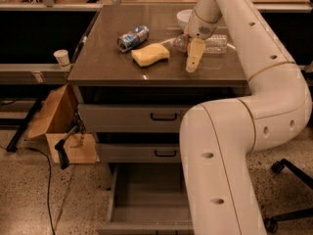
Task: Place water bottle into bottom drawer
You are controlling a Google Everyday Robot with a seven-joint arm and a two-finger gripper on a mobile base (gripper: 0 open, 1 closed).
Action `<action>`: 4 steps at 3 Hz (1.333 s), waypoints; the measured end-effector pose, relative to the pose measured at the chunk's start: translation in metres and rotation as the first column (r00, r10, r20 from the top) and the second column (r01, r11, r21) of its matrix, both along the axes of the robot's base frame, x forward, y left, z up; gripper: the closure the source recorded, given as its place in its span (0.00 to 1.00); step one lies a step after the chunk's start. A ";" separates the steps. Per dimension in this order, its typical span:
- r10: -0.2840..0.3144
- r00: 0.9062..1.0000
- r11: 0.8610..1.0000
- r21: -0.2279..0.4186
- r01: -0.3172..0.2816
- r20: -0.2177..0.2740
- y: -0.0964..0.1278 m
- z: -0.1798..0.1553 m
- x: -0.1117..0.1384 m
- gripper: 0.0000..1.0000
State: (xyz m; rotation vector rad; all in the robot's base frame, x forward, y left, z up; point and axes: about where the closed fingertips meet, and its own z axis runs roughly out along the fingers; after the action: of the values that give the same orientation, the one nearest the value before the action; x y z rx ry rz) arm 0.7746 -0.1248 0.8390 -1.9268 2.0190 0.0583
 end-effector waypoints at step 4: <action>0.000 1.000 1.000 0.000 0.000 0.000 0.000 0.000 0.000 0.69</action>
Offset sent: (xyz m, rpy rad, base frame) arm 0.0000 0.0000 0.0000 0.0000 0.0000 0.0000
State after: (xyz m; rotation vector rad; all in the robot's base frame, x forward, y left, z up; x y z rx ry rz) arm 0.7746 -0.1248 0.8390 -1.9267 2.0189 0.0583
